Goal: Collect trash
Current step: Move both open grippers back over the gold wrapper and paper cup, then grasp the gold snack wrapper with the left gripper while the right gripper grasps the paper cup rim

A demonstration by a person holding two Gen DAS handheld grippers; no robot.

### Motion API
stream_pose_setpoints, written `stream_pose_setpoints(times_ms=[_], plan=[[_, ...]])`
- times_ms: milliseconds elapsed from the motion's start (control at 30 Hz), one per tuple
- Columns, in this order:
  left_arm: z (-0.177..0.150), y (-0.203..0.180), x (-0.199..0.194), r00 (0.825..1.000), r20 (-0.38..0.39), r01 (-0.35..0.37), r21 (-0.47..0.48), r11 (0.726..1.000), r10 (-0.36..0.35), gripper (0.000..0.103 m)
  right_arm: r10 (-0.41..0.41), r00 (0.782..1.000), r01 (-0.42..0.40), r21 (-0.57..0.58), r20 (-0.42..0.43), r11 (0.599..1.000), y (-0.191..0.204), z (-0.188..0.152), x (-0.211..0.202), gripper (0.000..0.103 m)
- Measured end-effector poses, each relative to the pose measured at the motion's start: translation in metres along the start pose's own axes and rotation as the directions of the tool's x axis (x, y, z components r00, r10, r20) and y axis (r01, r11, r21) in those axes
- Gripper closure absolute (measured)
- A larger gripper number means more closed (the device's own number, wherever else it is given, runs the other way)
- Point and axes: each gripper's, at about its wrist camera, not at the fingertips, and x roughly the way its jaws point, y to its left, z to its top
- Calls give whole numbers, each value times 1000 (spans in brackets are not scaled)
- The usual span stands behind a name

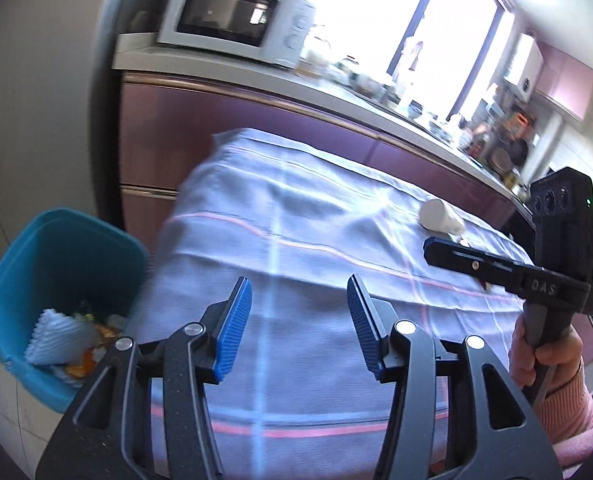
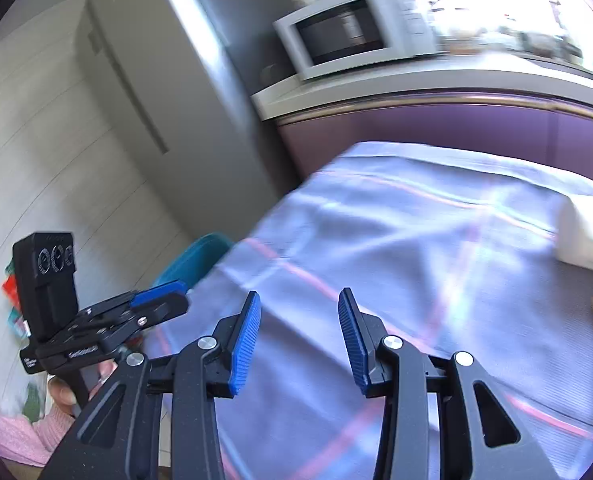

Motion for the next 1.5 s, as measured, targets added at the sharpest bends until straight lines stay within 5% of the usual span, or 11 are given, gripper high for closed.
stream_pose_setpoints(times_ms=[167, 533, 767, 1167, 1500], plan=[[1, -46, 24, 997, -46, 68, 75, 995, -65, 54, -121, 991, 116, 86, 55, 990, -54, -5, -39, 64], [2, -121, 66, 980, -124, 172, 165, 971, -153, 52, -370, 928, 341, 285, 53, 896, -174, -22, -100, 55], [-1, -151, 87, 968, -179, 211, 201, 957, -176, 52, -344, 939, 327, 355, -16, 876, -220, -33, -94, 55], [-3, -180, 121, 938, -271, 275, 203, 940, -216, 51, -150, 988, 154, 218, -35, 964, -163, -34, -69, 55], [0, -209, 175, 891, -390, 314, 163, 935, -232, 51, -196, 979, 176, 270, 48, 947, -192, 5, -81, 55]])
